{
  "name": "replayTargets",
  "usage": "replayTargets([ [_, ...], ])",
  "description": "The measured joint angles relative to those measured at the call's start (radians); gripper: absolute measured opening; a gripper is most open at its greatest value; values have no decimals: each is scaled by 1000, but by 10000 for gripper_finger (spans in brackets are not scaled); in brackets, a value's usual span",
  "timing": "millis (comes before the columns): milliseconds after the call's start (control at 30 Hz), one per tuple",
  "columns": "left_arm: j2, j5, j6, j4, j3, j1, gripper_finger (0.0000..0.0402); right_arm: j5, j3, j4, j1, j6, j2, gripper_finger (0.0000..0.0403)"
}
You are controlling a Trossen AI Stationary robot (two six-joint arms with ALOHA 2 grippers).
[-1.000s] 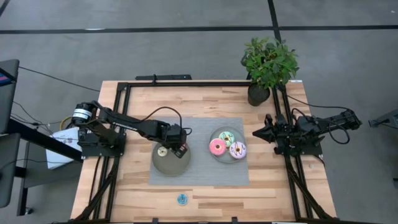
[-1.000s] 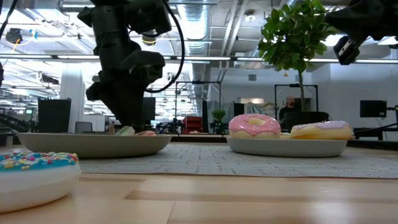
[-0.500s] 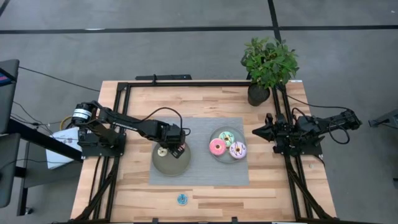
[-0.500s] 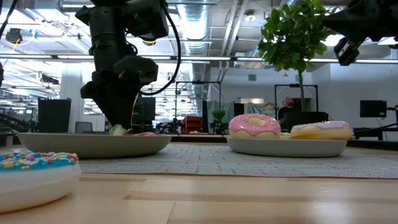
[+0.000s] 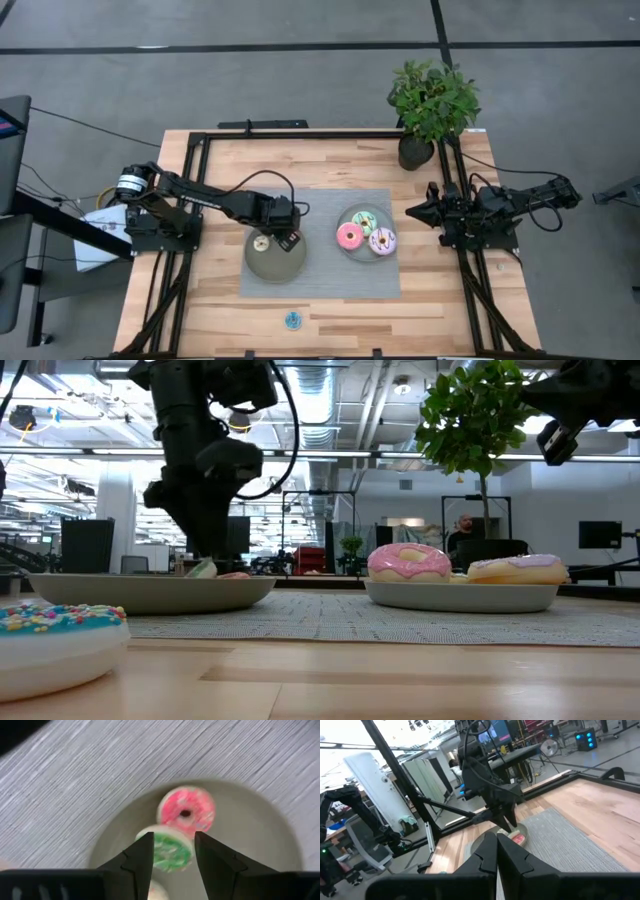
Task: Pick & Place donuts
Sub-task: Adjust the small green donut on the brown plate
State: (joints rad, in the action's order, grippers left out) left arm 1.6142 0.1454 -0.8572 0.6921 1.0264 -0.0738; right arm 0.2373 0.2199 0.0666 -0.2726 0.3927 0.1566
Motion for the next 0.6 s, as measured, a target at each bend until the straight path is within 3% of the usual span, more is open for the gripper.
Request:
replayTargets([
  [600,3,-62,-120,23,0,-33,135,2,0,0,0,-8,0,0],
])
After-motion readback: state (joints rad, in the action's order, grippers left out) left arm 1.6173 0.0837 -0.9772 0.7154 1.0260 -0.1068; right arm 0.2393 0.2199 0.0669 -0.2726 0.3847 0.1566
